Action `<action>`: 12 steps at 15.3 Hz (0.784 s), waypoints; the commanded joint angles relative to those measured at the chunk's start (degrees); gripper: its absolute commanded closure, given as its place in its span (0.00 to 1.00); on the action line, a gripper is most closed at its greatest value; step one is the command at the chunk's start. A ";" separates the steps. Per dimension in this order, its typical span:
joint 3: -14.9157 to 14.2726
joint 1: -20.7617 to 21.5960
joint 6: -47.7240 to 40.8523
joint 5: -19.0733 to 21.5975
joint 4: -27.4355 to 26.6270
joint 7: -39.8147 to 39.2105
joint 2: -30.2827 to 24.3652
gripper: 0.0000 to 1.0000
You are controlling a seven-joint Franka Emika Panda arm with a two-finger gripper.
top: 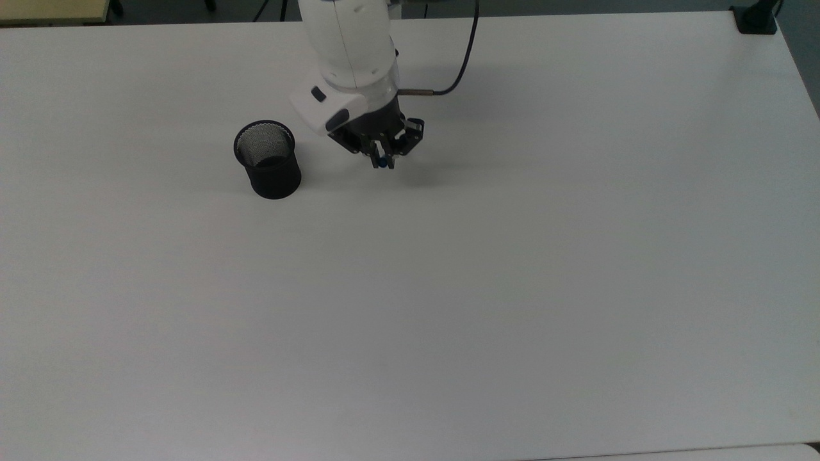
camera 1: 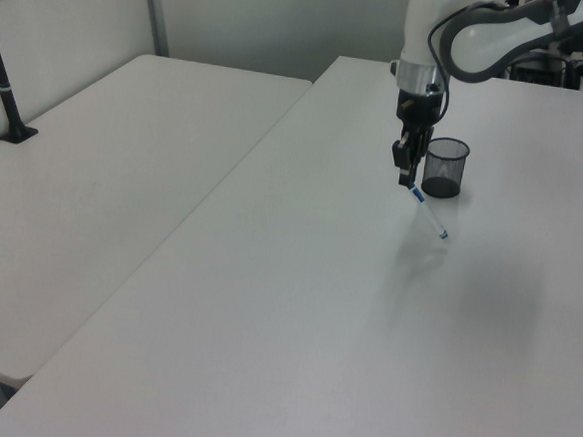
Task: Remove the marker
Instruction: 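Carry the marker beside the cup and lower it onto the table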
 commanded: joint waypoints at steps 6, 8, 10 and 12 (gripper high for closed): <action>-0.33 4.52 10.37 -6.69 -0.17 5.41 8.24 0.98; -0.33 5.04 11.52 -8.36 -0.26 6.30 8.77 0.97; -0.33 5.31 11.52 -9.07 -0.26 6.48 9.12 0.84; -0.33 5.31 11.52 -9.34 -0.26 6.48 9.13 0.44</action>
